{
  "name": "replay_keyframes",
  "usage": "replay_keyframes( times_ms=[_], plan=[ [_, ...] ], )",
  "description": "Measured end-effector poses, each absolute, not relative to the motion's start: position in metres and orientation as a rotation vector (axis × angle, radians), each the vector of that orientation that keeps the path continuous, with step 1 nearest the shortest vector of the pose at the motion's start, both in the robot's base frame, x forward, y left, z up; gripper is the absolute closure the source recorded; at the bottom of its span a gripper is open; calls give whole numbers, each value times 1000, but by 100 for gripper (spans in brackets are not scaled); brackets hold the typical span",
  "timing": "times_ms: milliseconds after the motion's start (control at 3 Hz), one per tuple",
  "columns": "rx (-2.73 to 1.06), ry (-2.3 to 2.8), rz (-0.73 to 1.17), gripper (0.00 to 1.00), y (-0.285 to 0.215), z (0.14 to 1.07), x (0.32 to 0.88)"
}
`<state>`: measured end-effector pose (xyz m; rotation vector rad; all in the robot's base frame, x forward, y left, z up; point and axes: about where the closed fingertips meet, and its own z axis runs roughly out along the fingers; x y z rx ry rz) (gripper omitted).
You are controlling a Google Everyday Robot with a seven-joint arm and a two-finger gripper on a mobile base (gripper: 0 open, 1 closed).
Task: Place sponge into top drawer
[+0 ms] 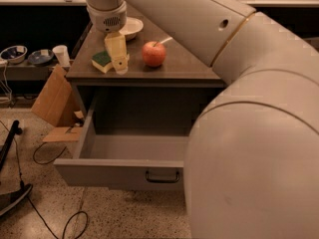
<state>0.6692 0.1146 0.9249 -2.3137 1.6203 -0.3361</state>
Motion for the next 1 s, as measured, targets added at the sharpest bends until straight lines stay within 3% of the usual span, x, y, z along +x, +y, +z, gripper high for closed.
replay_keyframes(
  times_ms=[1000],
  plan=[
    [-2448,1554,-581,0,139,901,701]
  ],
)
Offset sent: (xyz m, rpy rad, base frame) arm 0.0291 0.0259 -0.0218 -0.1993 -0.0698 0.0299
